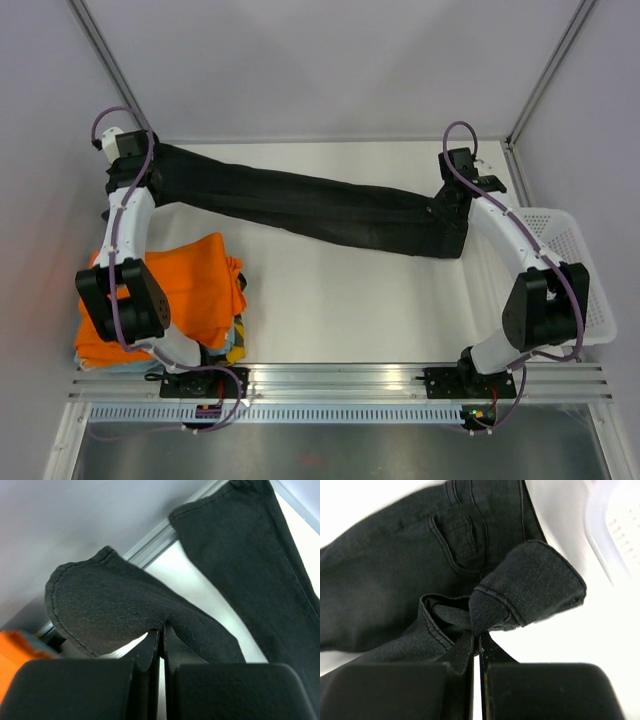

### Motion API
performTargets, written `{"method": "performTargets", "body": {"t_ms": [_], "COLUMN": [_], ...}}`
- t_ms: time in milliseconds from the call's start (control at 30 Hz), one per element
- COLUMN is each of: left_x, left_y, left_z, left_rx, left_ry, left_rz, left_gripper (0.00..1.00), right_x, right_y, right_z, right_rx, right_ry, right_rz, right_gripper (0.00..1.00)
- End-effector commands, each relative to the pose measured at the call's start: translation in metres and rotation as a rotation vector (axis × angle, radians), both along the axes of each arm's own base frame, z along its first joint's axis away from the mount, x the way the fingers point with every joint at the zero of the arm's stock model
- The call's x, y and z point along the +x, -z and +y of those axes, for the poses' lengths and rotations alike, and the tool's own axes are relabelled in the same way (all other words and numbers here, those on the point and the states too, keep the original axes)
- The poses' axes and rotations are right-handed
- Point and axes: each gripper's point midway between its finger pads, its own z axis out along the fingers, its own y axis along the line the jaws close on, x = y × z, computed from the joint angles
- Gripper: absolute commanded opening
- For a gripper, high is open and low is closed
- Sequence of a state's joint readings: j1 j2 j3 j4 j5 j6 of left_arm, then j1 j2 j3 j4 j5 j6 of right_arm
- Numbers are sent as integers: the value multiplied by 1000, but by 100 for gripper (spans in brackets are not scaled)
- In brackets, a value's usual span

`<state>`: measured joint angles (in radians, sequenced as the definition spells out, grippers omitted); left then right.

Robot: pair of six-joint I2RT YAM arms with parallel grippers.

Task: Fold and stack the trousers
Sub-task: Fold the trousers

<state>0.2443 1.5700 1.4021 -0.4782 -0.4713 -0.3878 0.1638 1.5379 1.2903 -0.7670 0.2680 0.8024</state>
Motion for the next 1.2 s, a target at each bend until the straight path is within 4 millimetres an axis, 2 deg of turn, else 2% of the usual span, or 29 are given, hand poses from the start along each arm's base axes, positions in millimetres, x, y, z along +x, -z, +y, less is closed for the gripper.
{"method": "performTargets", "body": {"t_ms": [0,33,67,100,133,167,200,233,400,533,633,667,867,900,933,967,1000,1167], "left_x": [37,45,53,64,72,77,87,94,127,147,153,156,177,180,181,182,182,160], "left_y": [-38,-47,-47,-35,-42,-41,-28,-36,-11,13,19,27,31,40,35,37,49,33], "left_z": [23,25,22,23,24,24,25,27,24,22,21,21,20,19,22,21,21,25], "left_rx": [161,176,186,188,200,208,208,219,259,272,271,270,283,285,295,295,293,342], "left_ry": [-58,-67,-57,-51,-52,-50,-46,-53,-25,-30,-43,-46,-23,-16,-31,-39,-45,-119], "left_rz": [-84,-100,-95,-76,-91,-83,-55,-62,30,77,82,91,46,59,60,73,106,158], "left_gripper": [2,2,2,2,2,2,2,2,2,2,2,2,2,2,2,2,2,2], "right_x": [35,43,47,55,61,65,71,75,91,103,111,112,120,119,122,122,121,131], "right_y": [-17,-22,-20,-14,-16,-12,-5,-3,27,40,53,57,78,84,83,86,91,91], "right_z": [-34,-34,-33,-32,-30,-29,-26,-24,-25,-30,-33,-34,-35,-36,-37,-37,-39,-39], "right_rx": [-113,-113,-105,-100,-97,-99,-90,-88,-98,-109,-118,-121,-121,-120,-120,-121,-124,-119], "right_ry": [57,51,42,36,24,11,-2,-7,-10,-2,0,-1,-7,-7,-6,-5,-4,1], "right_rz": [-84,-102,-97,-92,-101,-97,-90,-90,-29,-6,13,18,39,54,53,63,79,70], "right_gripper": [0,0,0,0,0,0,0,0,0,0,0,0,0,0,0,0,0,0]}}
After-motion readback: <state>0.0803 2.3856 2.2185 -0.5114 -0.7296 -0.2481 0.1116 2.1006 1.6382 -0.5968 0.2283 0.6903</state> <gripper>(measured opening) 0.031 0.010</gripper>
